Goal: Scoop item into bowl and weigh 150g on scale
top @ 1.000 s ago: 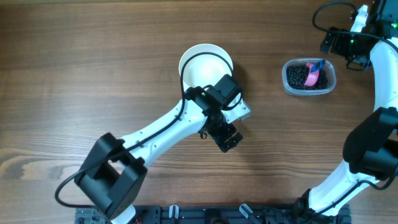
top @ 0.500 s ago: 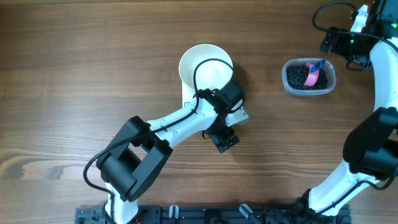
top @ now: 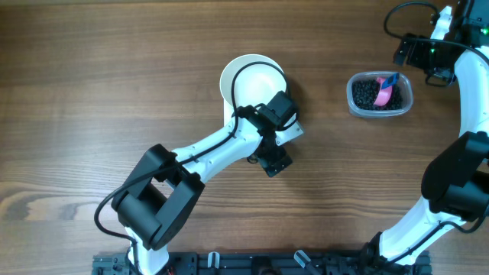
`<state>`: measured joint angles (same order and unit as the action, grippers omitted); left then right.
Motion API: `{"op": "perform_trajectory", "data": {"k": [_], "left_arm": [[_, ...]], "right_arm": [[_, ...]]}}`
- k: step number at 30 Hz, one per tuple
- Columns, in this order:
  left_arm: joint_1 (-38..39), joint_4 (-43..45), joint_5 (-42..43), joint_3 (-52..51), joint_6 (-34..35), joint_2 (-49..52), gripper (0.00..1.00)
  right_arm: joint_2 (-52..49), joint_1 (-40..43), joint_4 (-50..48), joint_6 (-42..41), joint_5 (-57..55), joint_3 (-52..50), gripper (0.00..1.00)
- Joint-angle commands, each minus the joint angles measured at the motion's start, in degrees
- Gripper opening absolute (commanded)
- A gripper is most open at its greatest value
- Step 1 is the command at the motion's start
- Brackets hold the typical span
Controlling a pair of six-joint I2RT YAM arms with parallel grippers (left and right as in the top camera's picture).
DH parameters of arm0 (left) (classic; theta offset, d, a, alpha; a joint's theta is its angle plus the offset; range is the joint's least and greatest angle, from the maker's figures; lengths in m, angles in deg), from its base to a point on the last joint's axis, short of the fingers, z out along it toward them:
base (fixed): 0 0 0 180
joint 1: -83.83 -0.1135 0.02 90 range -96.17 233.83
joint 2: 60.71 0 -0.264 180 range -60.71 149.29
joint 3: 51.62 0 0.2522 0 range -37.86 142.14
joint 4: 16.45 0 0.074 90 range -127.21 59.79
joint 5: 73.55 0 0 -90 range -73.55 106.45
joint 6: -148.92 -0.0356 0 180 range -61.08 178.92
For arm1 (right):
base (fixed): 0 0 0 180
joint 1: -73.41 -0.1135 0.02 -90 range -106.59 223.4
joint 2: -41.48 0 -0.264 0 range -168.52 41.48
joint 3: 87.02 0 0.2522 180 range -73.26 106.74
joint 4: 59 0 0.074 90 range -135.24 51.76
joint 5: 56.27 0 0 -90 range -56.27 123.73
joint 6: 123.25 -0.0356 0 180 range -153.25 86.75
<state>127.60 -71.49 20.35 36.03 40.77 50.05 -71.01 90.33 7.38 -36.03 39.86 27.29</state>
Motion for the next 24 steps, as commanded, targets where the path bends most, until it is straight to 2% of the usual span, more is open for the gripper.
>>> {"op": "perform_trajectory", "data": {"k": [1,13,24], "left_arm": [[-0.2,0.6,-1.4,0.2,-1.0,0.3,1.0],[0.6,1.0,0.5,-0.3,-2.7,3.0,1.0],[0.6,2.0,-5.3,-0.8,-0.5,6.4,1.0]], "right_arm": [[1.3,-0.2,-0.1,-0.6,-0.8,1.2,1.0],[1.3,-0.2,-0.1,-0.6,-0.8,1.2,1.0],[1.3,-0.2,-0.1,-0.6,-0.8,1.2,0.99]]}}
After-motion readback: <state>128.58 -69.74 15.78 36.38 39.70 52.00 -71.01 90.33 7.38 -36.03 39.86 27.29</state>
